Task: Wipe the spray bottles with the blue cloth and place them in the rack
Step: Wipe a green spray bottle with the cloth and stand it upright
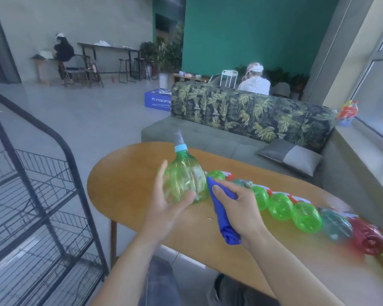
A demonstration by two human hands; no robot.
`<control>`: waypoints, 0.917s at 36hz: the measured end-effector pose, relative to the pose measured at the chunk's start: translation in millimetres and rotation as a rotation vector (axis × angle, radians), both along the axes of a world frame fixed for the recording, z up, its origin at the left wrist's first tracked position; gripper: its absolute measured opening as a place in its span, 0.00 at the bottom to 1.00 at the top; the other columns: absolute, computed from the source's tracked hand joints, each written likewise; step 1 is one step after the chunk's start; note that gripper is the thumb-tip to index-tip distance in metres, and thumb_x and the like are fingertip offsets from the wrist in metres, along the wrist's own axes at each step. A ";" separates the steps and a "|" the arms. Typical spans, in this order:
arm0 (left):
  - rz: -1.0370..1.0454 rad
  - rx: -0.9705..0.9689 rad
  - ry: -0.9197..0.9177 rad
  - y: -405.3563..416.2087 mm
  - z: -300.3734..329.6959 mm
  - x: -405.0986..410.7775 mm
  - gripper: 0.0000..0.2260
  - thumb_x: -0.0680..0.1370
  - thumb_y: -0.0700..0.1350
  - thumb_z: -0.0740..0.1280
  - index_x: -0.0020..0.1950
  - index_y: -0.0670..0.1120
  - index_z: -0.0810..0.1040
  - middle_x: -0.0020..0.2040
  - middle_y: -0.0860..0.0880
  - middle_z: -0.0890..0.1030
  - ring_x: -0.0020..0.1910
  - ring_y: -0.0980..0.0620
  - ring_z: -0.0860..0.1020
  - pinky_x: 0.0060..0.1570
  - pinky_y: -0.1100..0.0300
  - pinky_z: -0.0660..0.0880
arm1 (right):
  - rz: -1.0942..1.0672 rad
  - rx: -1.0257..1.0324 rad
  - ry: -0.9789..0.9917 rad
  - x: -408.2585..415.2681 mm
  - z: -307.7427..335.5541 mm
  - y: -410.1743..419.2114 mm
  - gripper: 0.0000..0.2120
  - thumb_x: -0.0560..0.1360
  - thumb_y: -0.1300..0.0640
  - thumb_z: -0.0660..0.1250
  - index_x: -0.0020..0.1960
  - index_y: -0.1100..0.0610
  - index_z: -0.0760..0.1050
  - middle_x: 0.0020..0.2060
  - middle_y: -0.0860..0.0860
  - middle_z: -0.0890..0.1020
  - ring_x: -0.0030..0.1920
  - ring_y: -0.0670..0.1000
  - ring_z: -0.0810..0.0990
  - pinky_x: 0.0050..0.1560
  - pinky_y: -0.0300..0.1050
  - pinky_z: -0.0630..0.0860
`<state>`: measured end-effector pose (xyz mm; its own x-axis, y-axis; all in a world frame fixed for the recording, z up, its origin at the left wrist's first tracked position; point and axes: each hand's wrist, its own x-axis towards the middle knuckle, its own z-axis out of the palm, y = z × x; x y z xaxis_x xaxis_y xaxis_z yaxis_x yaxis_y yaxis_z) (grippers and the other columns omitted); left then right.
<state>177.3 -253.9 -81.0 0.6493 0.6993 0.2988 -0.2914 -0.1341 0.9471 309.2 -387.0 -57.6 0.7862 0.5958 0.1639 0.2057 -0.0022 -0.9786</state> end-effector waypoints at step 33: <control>0.467 0.143 0.459 245.4 -147.4 61.5 0.46 0.69 0.41 0.86 0.81 0.52 0.65 0.74 0.54 0.76 0.73 0.54 0.76 0.77 0.50 0.71 | 0.116 -0.171 0.057 80.0 -104.5 134.1 0.11 0.80 0.54 0.72 0.55 0.38 0.86 0.49 0.40 0.86 0.40 0.44 0.82 0.40 0.43 0.75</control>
